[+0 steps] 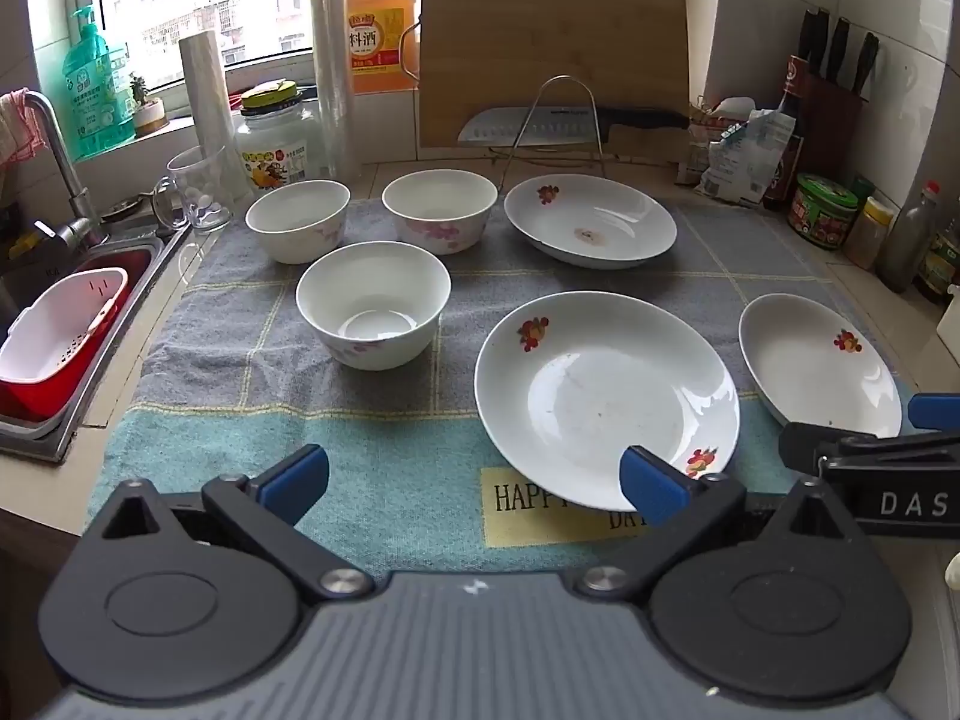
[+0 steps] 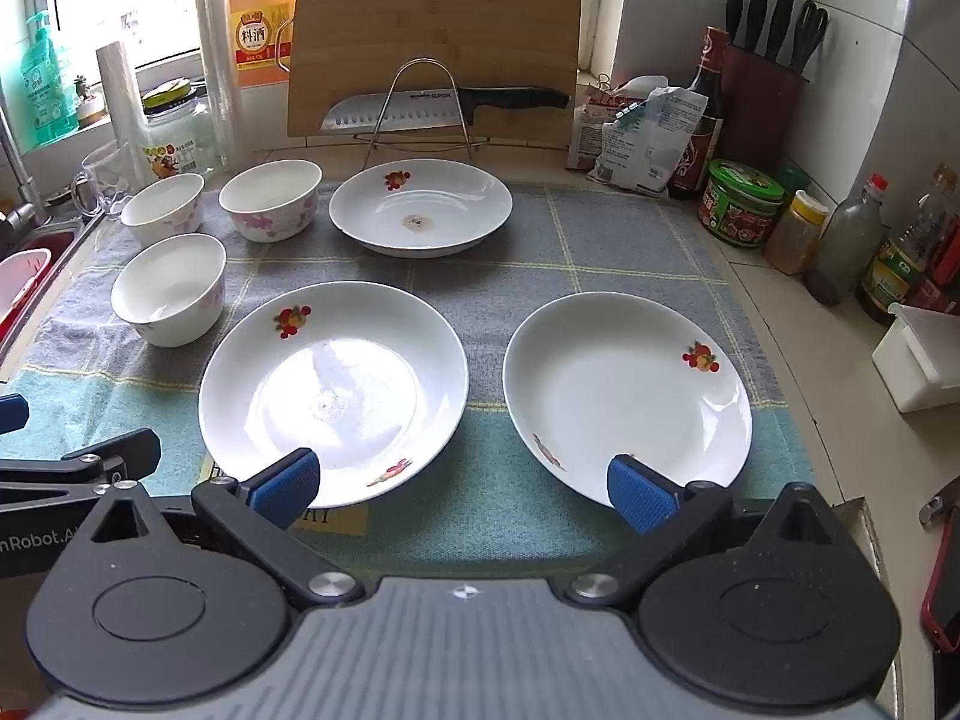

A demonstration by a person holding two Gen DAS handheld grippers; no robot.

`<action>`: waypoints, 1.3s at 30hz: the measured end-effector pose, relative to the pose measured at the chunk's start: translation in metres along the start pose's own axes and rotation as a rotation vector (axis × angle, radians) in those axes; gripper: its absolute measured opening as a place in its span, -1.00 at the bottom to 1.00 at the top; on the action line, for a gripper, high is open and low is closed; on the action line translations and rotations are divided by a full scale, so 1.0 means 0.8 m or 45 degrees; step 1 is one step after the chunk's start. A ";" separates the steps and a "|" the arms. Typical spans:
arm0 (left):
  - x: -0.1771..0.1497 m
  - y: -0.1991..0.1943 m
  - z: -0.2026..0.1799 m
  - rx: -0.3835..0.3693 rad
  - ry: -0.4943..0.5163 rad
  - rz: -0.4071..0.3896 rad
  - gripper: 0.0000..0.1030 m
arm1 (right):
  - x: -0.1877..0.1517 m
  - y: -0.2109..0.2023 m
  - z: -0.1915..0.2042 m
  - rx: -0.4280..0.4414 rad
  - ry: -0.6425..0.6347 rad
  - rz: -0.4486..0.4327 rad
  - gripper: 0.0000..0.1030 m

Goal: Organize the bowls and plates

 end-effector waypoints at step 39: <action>0.003 -0.002 -0.003 -0.004 -0.017 0.006 0.99 | 0.005 0.002 -0.004 0.014 0.008 0.000 1.00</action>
Point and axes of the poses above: each gripper's, at about its wrist camera, not at the fingertips, and y roughly the way its jaws point, z to its left, x to its top, the point moved 8 cm from there along y, roughly the way its jaws point, and after that the axes turned 14 degrees about -x, right-handed, at the moved point
